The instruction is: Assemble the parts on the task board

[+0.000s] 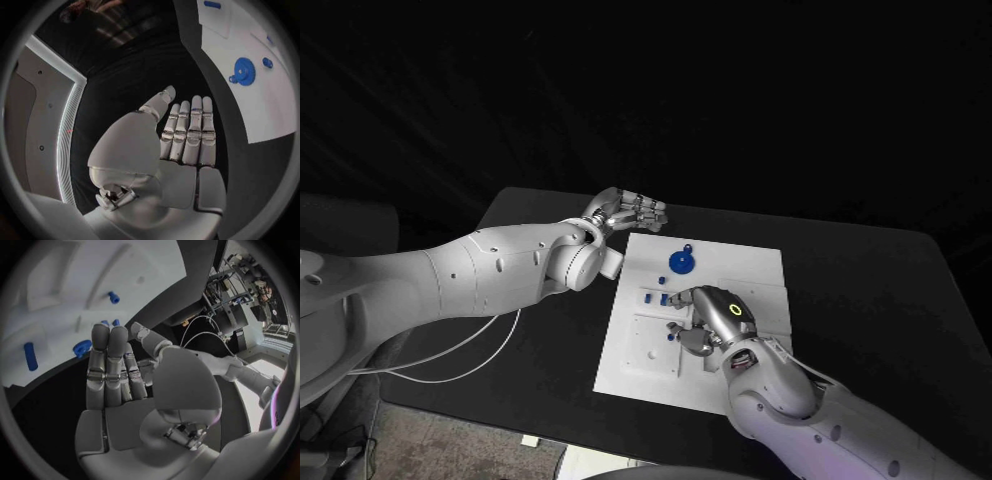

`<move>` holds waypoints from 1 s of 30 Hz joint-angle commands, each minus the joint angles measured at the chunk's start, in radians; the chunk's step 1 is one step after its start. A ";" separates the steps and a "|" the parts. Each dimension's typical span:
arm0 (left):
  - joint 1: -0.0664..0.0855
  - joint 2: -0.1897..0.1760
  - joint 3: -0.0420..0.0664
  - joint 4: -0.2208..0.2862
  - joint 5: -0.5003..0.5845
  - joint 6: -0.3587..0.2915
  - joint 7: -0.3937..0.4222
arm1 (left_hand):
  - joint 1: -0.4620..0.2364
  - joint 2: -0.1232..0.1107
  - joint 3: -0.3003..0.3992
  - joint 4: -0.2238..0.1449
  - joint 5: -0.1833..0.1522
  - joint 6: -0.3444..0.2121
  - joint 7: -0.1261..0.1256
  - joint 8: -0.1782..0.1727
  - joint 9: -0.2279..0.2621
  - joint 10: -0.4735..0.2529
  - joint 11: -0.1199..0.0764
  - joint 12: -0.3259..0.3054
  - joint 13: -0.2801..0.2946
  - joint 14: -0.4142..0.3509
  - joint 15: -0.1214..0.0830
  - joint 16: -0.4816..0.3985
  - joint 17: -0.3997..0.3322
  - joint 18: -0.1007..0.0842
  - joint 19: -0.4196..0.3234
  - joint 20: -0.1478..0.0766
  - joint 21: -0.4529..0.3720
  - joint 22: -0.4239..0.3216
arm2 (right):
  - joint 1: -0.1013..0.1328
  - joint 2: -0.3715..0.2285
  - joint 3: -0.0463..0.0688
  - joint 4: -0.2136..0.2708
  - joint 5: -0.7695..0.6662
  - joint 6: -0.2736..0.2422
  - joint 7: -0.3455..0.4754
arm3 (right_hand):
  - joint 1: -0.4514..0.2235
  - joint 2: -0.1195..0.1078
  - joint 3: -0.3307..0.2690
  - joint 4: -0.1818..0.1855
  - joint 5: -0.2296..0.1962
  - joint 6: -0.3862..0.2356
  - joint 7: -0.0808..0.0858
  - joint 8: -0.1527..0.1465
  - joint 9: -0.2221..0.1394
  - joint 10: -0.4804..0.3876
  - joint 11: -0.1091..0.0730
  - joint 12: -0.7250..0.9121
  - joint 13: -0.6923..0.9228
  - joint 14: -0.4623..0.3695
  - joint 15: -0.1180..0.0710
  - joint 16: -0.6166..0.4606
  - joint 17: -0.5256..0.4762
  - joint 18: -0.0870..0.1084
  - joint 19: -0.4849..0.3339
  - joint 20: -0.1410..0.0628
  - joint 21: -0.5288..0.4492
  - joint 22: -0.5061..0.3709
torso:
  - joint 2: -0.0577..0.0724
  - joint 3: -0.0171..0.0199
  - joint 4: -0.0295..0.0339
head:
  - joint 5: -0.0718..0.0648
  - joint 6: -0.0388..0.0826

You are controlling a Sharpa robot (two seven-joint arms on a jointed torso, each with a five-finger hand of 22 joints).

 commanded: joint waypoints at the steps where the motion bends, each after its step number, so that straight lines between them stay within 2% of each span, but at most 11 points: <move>1: 0.000 0.000 0.001 0.001 0.006 0.013 0.006 | 0.007 0.006 -0.003 0.001 0.001 -0.005 0.000 0.003 0.001 -0.008 0.000 -0.002 0.000 -0.007 -0.002 -0.006 0.000 0.012 0.004 0.006 0.006 -0.002 | 0.001 -0.021 0.020 0.015 -0.024 0.049 -0.043 | -0.004 -0.004 0.008 0.000 -0.006 -0.005 0.003 -0.002 -0.001 0.005 -0.001 -0.003 0.000 0.004 -0.003 0.006 0.004 -0.004 0.033 0.000 0.007 0.006 | 0.000 -0.0013 0.0009 | 0.001 0.000; 3: 0.000 -0.002 0.001 0.001 0.006 0.012 0.006 | 0.007 0.006 -0.003 0.001 0.001 -0.005 0.000 0.003 0.001 -0.008 0.000 -0.002 0.000 -0.007 -0.002 -0.006 0.000 0.012 0.004 0.006 0.006 -0.002 | 0.006 -0.038 0.040 0.021 -0.029 0.070 -0.055 | -0.008 -0.001 -0.002 0.013 -0.061 -0.006 0.003 -0.002 -0.001 0.003 -0.001 -0.003 0.001 0.004 -0.002 0.006 0.004 -0.006 0.033 0.001 0.008 0.006 | 0.000 -0.0009 0.0004 | 0.003 -0.001; 5: 0.000 -0.003 0.001 0.001 0.006 0.014 0.005 | 0.007 0.006 -0.003 0.001 0.001 -0.005 0.000 0.003 0.001 -0.008 0.000 -0.002 0.000 -0.007 -0.002 -0.006 0.000 0.012 0.004 0.006 0.006 -0.002 | 0.014 -0.051 0.054 0.021 -0.032 0.092 -0.061 | -0.004 -0.001 -0.019 0.022 -0.083 -0.012 0.000 -0.002 -0.001 -0.011 0.001 -0.002 0.001 0.006 -0.001 0.006 0.004 -0.005 0.035 0.001 0.004 0.002 | 0.000 -0.0005 0.0001 | 0.003 -0.001; 8: 0.000 -0.003 0.001 0.001 0.006 0.019 0.005 | 0.006 0.004 -0.005 0.000 0.001 -0.007 0.000 0.003 0.001 -0.009 0.001 -0.002 0.000 -0.006 -0.002 -0.006 0.000 0.012 0.004 0.006 0.007 -0.003 | 0.032 -0.074 0.070 0.013 -0.033 0.141 -0.067 | 0.014 -0.001 -0.085 0.044 -0.090 -0.026 -0.009 -0.002 -0.001 -0.043 0.005 -0.003 0.000 0.005 0.002 0.002 0.001 -0.003 0.035 0.004 -0.008 -0.014 | 0.000 -0.0003 0.0003 | 0.001 0.002; 10: 0.001 -0.003 0.001 0.001 0.005 0.022 0.006 | 0.007 0.003 -0.007 0.000 -0.001 -0.016 0.003 0.002 0.000 -0.012 0.002 -0.002 0.000 0.000 -0.003 -0.005 0.001 0.012 0.007 0.005 0.007 -0.003 | 0.044 -0.086 0.076 0.005 -0.031 0.171 -0.068 | 0.016 -0.007 -0.121 0.058 -0.090 -0.045 -0.026 -0.002 -0.002 -0.120 0.023 -0.001 0.000 -0.007 0.012 -0.018 -0.008 0.002 0.029 0.008 -0.021 -0.028 | 0.000 -0.0009 -0.0006 | 0.001 0.004; 11: 0.001 -0.003 0.001 0.001 0.005 0.022 0.006 | 0.007 0.003 -0.007 0.000 -0.001 -0.016 0.003 0.002 0.000 -0.012 0.002 -0.002 0.000 0.000 -0.003 -0.005 0.001 0.012 0.007 0.005 0.007 -0.003 | 0.047 -0.090 0.077 0.002 -0.030 0.180 -0.067 | 0.036 -0.005 -0.149 0.080 -0.090 -0.049 -0.027 -0.001 -0.001 -0.141 0.027 0.000 0.001 -0.001 0.017 -0.036 -0.019 0.013 0.033 0.016 -0.037 -0.049 | 0.000 -0.0009 -0.0009 | 0.001 0.005; 14: 0.001 -0.003 0.001 0.001 0.005 0.022 0.007 | 0.007 0.003 -0.009 0.001 -0.001 -0.017 0.002 0.003 0.001 -0.013 0.002 -0.002 0.000 -0.003 -0.002 -0.006 0.000 0.011 0.007 0.005 0.006 -0.005 | 0.052 -0.095 0.080 -0.005 -0.028 0.195 -0.063 | 0.094 -0.034 -0.190 0.170 -0.089 -0.066 -0.038 0.001 0.000 -0.193 0.039 0.005 0.001 0.018 0.024 -0.082 -0.042 0.028 0.043 0.029 -0.062 -0.119 | 0.001 0.0006 0.0005 | 0.002 0.005; 19: 0.001 -0.003 0.001 0.001 0.006 0.023 0.007 | 0.007 0.003 -0.011 0.001 -0.001 -0.017 0.003 0.003 0.001 -0.014 0.002 -0.002 0.000 -0.004 -0.002 -0.006 0.000 0.011 0.007 0.006 0.006 -0.007 | 0.056 -0.099 0.082 -0.015 -0.032 0.220 -0.061 | 0.113 -0.048 -0.196 0.190 -0.091 -0.102 -0.060 -0.001 -0.001 -0.293 0.047 -0.006 -0.005 0.020 0.025 -0.089 -0.041 0.028 0.042 0.028 -0.051 -0.139 | 0.001 0.0007 0.0023 | -0.002 0.006; 21: 0.001 -0.004 0.001 0.001 0.006 0.023 0.007 | 0.008 0.004 -0.012 0.000 -0.001 -0.017 0.003 0.003 0.000 -0.015 0.002 -0.002 0.000 -0.006 -0.001 -0.006 0.000 0.011 0.007 0.006 0.006 -0.009 | 0.056 -0.100 0.082 -0.019 -0.036 0.241 -0.064 | 0.125 -0.058 -0.204 0.203 -0.091 -0.189 -0.085 -0.006 -0.005 -0.371 0.053 -0.011 -0.009 0.021 0.028 -0.091 -0.040 0.030 0.042 0.030 -0.047 -0.149 | 0.001 -0.0002 0.0024 | -0.003 0.006; 25: 0.001 -0.004 0.001 0.001 0.007 0.024 0.007 | 0.008 0.004 -0.012 0.000 -0.001 -0.017 0.003 0.003 0.000 -0.015 0.002 -0.002 0.000 -0.006 -0.001 -0.006 0.000 0.011 0.007 0.006 0.006 -0.009 | 0.057 -0.101 0.083 -0.026 -0.043 0.279 -0.071 | 0.147 -0.068 -0.218 0.238 -0.091 -0.265 -0.110 -0.009 -0.007 -0.455 0.062 -0.014 -0.012 0.021 0.032 -0.097 -0.039 0.034 0.041 0.034 -0.041 -0.169 | 0.001 -0.0008 0.0018 | -0.003 0.005; 30: 0.001 -0.003 0.001 0.000 0.008 0.024 0.006 | 0.008 0.004 -0.012 0.000 -0.001 -0.017 0.003 0.003 0.000 -0.015 0.002 -0.002 0.000 -0.006 -0.001 -0.006 0.000 0.011 0.007 0.006 0.006 -0.009 | 0.057 -0.104 0.083 -0.036 -0.056 0.296 -0.074 | 0.169 -0.069 -0.210 0.254 -0.091 -0.265 -0.113 -0.007 -0.007 -0.470 0.063 -0.015 -0.012 0.026 0.033 -0.098 -0.036 0.037 0.042 0.036 -0.028 -0.192 | 0.001 -0.0009 0.0020 | -0.003 0.004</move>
